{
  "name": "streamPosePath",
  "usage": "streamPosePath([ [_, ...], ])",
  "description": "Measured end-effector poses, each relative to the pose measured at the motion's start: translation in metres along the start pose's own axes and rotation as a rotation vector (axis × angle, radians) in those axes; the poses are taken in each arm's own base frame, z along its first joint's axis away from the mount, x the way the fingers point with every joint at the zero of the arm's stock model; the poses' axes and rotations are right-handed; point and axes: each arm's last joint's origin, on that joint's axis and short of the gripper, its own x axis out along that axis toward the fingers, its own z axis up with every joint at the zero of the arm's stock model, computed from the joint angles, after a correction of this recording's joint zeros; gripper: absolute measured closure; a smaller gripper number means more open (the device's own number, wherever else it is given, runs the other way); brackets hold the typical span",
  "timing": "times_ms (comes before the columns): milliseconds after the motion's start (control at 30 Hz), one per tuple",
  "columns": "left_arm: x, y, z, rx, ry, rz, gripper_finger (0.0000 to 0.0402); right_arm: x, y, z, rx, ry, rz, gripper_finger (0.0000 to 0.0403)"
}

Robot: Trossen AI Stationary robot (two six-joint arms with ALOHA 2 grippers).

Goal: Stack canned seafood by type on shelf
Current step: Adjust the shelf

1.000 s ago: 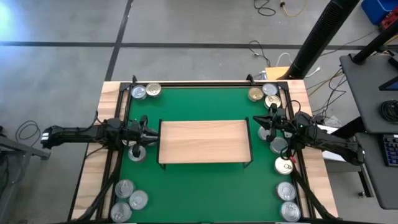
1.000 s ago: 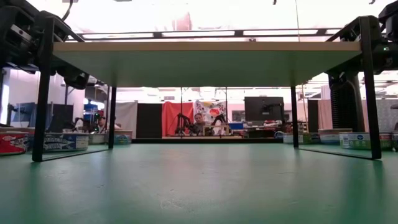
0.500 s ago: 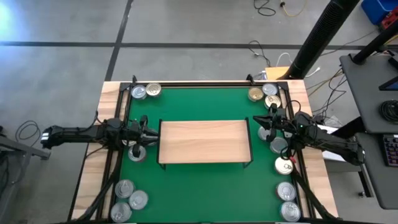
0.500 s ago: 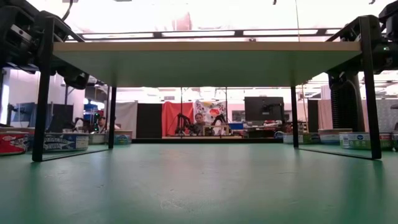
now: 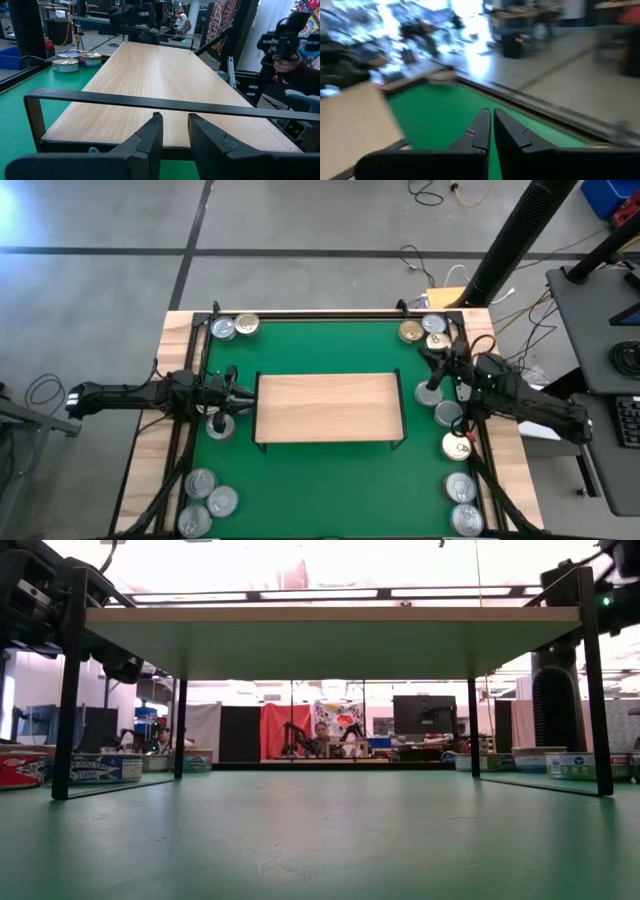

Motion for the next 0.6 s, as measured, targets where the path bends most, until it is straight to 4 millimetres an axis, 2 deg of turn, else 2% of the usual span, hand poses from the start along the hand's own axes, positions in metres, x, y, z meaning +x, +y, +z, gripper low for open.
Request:
streamPosePath([
  [200,0.0,0.0,0.0,0.0,0.0,0.0,0.0325,0.008,0.006,0.021,-0.076,0.207,-0.063,0.039],
  [367,0.0,0.0,0.0,0.0,-0.001,0.0,0.0325,0.033,0.014,0.03,-0.096,0.385,-0.093,0.039],
  [500,0.0,0.0,0.0,0.0,-0.001,0.0,0.0325,0.036,0.027,0.055,-0.099,0.377,-0.006,0.039],
  [600,0.0,0.0,0.0,0.001,-0.001,0.0,0.0325,0.03,0.04,0.081,-0.108,0.299,0.079,0.039],
])
